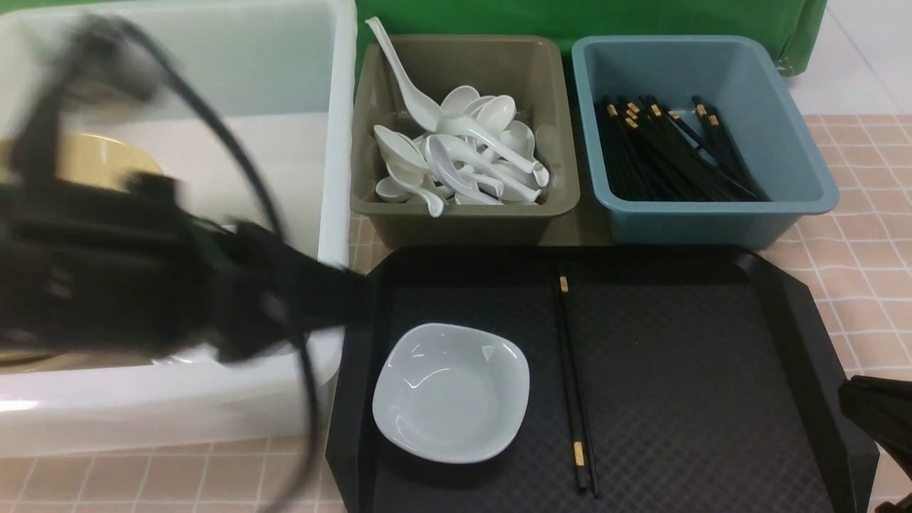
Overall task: On brown table put chopsticks spoon bowls plates into blue grey white boxes.
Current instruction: 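Grasp the small white bowl on the black tray by its rim with the left gripper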
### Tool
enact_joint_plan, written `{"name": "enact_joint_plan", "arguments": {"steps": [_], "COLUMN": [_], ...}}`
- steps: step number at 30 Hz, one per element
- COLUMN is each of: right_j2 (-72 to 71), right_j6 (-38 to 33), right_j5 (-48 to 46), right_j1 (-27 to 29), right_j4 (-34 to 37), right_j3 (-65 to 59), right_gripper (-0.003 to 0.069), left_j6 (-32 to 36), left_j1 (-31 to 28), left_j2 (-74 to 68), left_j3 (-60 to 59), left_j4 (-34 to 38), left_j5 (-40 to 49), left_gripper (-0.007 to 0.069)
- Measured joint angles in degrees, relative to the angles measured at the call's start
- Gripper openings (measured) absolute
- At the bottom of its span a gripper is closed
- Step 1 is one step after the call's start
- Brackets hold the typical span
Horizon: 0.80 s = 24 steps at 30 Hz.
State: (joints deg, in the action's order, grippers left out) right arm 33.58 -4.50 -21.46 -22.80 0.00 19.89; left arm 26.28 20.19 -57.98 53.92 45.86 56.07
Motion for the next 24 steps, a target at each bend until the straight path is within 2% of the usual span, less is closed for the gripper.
{"name": "enact_joint_plan", "arguments": {"steps": [5,8,11,15,24], "right_j2": [0.00,0.00,0.00,0.00,0.00], "right_j6": [0.40,0.40,0.40,0.46,0.46], "right_j5": [-0.37,-1.84,-3.08,-3.74,-4.05], "right_j1": [0.00,0.00,0.00,0.00,0.00], "right_j4": [0.00,0.00,0.34,0.34,0.39], "right_j3": [-0.07,-0.07,-0.07,-0.07,-0.07], "right_gripper": [0.0088,0.0088,0.0088,0.0088,0.0088], "left_j6": [0.93,0.98,-0.50,-4.31,-6.37], "left_j1": [12.67,16.61,17.55,17.55,17.55], "left_j2": [-9.51,-17.26,-23.84,-32.52,-42.64], "left_j3": [0.08,1.52,3.57,6.27,8.45], "left_j4": [-2.29,-6.58,-11.17,-18.64,-21.96], "left_j5": [-5.33,-9.09,-12.60,-17.00,-26.00], "left_gripper": [0.0075,0.0036,0.0006,0.0007,0.0006]}}
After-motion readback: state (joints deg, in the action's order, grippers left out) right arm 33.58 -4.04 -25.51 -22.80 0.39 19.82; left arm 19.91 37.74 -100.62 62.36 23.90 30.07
